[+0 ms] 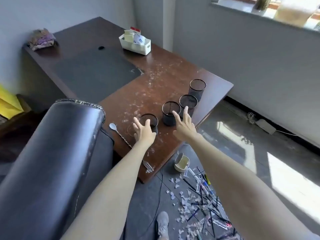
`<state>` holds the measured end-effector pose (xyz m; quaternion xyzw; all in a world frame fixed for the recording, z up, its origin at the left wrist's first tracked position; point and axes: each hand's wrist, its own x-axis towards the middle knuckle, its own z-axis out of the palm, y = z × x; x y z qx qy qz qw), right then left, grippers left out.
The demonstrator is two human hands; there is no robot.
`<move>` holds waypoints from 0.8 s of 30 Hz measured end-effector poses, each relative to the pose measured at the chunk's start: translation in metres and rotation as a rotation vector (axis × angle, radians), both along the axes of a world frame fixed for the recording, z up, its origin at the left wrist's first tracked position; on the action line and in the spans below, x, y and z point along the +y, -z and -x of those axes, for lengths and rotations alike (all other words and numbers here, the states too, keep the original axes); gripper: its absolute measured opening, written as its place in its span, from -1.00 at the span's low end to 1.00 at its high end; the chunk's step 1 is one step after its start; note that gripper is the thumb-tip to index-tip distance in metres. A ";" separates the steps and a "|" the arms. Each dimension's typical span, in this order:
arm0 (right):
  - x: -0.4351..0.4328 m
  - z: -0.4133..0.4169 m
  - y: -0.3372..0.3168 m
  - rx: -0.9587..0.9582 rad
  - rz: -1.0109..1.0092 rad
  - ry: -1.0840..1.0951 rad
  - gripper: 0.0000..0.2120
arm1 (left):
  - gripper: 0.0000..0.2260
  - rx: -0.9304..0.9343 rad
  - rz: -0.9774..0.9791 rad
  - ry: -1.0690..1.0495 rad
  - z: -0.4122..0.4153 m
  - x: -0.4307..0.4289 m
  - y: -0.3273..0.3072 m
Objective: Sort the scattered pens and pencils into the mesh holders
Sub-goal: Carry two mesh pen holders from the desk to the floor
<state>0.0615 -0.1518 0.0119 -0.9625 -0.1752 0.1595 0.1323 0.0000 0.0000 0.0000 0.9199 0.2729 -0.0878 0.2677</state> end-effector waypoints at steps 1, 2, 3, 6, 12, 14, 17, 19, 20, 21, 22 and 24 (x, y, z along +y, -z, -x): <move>0.004 -0.004 0.001 0.031 0.033 0.006 -0.22 | -0.54 -0.019 0.024 -0.026 -0.002 -0.001 0.002; 0.007 -0.008 0.003 0.069 0.042 0.034 -0.23 | -0.57 -0.038 0.052 -0.068 -0.005 0.000 0.004; 0.010 -0.012 0.007 0.099 0.062 0.055 -0.24 | -0.63 -0.042 0.057 -0.082 -0.007 0.001 0.007; 0.021 -0.019 0.022 0.162 0.059 0.105 -0.24 | -0.76 -0.074 0.049 -0.098 -0.008 0.000 0.018; 0.027 -0.032 0.037 0.141 -0.083 0.217 -0.46 | -0.73 -0.075 0.046 -0.120 -0.010 0.011 0.033; 0.028 -0.031 0.036 0.046 -0.140 0.240 -0.61 | -0.72 -0.117 0.010 -0.092 -0.007 0.011 0.034; 0.027 -0.028 0.031 -0.082 -0.195 0.283 -0.82 | -0.74 -0.257 -0.032 -0.053 -0.003 0.006 0.032; 0.020 -0.023 0.025 -0.166 -0.233 0.305 -0.85 | -0.74 -0.328 -0.051 -0.039 -0.003 0.000 0.027; 0.015 -0.020 0.022 -0.198 -0.263 0.313 -0.85 | -0.74 -0.359 -0.058 -0.044 -0.003 -0.004 0.023; 0.007 -0.018 0.018 -0.224 -0.295 0.323 -0.85 | -0.74 -0.392 -0.062 -0.043 -0.005 -0.008 0.020; 0.000 -0.014 0.014 -0.252 -0.329 0.328 -0.84 | -0.74 -0.426 -0.065 -0.035 -0.006 -0.012 0.016; -0.024 -0.005 0.005 -0.313 -0.383 0.367 -0.78 | -0.75 -0.490 -0.060 0.023 -0.011 -0.027 0.009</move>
